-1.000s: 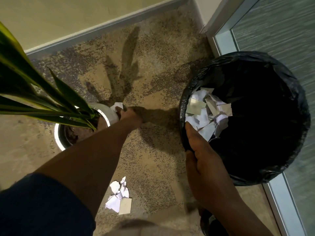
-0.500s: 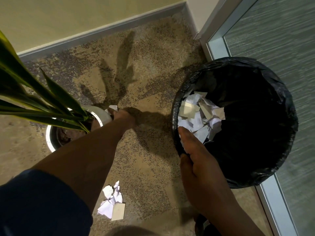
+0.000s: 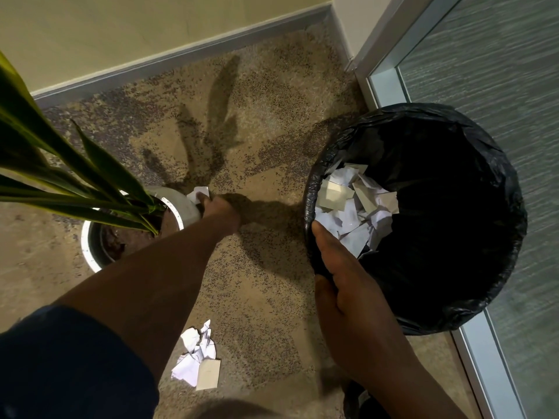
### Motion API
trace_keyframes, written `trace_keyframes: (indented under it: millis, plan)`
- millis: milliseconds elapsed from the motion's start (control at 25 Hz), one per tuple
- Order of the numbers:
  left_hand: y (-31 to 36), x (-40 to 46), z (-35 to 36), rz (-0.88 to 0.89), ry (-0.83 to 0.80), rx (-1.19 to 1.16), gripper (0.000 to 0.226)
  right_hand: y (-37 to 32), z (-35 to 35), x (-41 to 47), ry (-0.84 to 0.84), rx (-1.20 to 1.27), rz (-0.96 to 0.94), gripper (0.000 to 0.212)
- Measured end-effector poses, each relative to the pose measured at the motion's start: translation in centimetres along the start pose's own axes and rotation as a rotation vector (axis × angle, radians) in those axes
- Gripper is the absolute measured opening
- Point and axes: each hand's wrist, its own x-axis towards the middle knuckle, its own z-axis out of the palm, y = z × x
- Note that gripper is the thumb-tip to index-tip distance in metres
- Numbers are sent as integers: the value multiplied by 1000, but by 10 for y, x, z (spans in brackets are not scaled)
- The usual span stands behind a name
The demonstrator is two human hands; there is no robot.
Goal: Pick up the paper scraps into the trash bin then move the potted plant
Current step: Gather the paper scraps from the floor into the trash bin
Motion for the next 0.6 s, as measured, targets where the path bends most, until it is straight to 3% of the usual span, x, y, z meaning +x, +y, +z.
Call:
trace_keyframes:
  millis: [400,480,600]
  plan:
    - [6,7,9,-135,60,-375,46,1,1,2,3,18,10,73]
    - [8,3,7,-182,123,-569,49,3,1,3,3,18,17,72]
    - [19,-20,17,-218,355,-1185,65,4,0,4,5,31,29,69]
